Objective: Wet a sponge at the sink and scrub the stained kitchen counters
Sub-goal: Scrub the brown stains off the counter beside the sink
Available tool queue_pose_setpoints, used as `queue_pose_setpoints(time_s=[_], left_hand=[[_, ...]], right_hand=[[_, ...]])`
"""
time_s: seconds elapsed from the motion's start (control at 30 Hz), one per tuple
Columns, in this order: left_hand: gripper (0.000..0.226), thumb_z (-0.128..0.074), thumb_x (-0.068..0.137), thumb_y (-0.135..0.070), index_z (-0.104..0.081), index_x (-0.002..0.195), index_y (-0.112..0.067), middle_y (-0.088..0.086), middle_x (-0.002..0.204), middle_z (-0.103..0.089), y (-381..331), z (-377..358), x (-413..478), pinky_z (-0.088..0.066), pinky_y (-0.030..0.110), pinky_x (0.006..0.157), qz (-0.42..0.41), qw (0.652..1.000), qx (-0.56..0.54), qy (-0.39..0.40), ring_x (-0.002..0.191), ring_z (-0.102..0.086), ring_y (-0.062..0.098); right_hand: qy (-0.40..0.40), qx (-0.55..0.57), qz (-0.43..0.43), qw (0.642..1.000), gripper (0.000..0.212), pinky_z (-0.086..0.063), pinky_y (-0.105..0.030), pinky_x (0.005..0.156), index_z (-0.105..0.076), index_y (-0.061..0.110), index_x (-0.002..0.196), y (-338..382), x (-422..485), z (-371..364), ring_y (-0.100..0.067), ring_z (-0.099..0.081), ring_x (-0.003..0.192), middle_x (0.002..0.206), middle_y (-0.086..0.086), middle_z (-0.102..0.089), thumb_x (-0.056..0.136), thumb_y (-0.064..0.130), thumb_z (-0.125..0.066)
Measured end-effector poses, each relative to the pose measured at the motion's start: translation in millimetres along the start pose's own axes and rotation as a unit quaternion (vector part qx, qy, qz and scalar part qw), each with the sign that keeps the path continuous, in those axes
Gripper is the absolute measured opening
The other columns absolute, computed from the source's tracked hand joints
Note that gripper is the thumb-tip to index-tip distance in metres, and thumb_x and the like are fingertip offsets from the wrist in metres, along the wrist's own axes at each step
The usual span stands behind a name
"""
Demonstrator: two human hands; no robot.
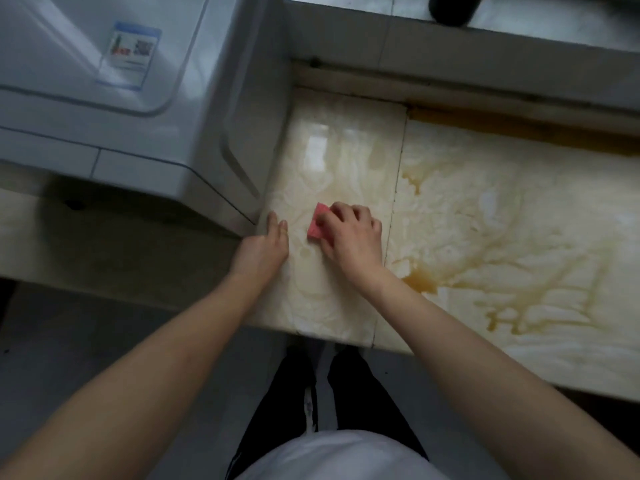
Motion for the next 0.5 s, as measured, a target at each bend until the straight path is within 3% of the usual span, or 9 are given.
queue_pose_setpoints(time_s=[0.1,0.17,0.3,0.4,0.5], left_hand=[[0.063,-0.018,0.089,0.004,-0.034,0.149,-0.004,0.025,0.153,-0.034,-2.2,8.2,-8.1,-0.054,0.034,0.064,-0.016,0.999,-0.012,0.025,0.079,-0.072,0.032],[0.058,-0.031,0.094,0.002,-0.021,0.152,-0.003,0.025,0.155,-0.022,-5.8,11.1,-18.2,-0.052,0.042,0.073,-0.029,0.995,-0.085,0.053,0.095,-0.067,0.040],[0.043,-0.037,0.096,-0.005,-0.038,0.139,-0.008,0.015,0.134,-0.042,-5.2,19.6,-40.3,-0.048,0.041,0.070,-0.011,0.988,-0.143,0.049,0.106,-0.058,0.036],[0.038,-0.037,0.095,-0.007,-0.043,0.132,-0.011,0.013,0.129,-0.045,-16.1,23.3,-49.8,-0.048,0.040,0.073,-0.015,0.986,-0.158,0.057,0.114,-0.051,0.033],[0.025,-0.042,0.096,-0.014,-0.046,0.121,-0.014,0.011,0.122,-0.046,-28.1,32.6,-45.7,-0.039,0.038,0.069,-0.023,0.984,-0.169,0.046,0.115,-0.047,0.031]], right_hand=[[0.007,-0.006,0.004,1.000,0.050,-0.038,-0.046,0.093,-0.049,0.036,0.138,2.5,-37.1,-9.0,-0.029,-0.043,0.125,0.139,0.005,-0.051,0.091,0.042,-0.064],[0.007,-0.007,0.008,1.000,0.048,-0.037,-0.044,0.092,-0.052,0.038,0.135,4.4,-60.5,-14.0,-0.028,-0.044,0.123,0.137,0.007,-0.052,0.089,0.044,-0.065],[0.002,0.009,0.001,1.000,0.041,-0.037,-0.041,0.090,-0.057,0.040,0.125,3.1,-106.2,-22.3,-0.026,-0.046,0.120,0.133,0.010,-0.054,0.085,0.045,-0.065],[0.011,0.022,0.009,1.000,0.040,-0.036,-0.040,0.091,-0.057,0.040,0.125,2.3,-136.6,-29.5,-0.024,-0.044,0.120,0.134,0.012,-0.051,0.086,0.046,-0.061],[0.022,0.029,0.021,0.999,0.040,-0.039,-0.042,0.092,-0.056,0.038,0.125,-0.1,-158.0,-33.1,-0.025,-0.045,0.120,0.134,0.011,-0.051,0.086,0.040,-0.063]])
Point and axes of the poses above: each hand's wrist, its own x-axis towards the middle knuckle, its own z-axis out of the back of the hand, y = z × x, the point moved 9 cm from there along x, towards the middle knuckle
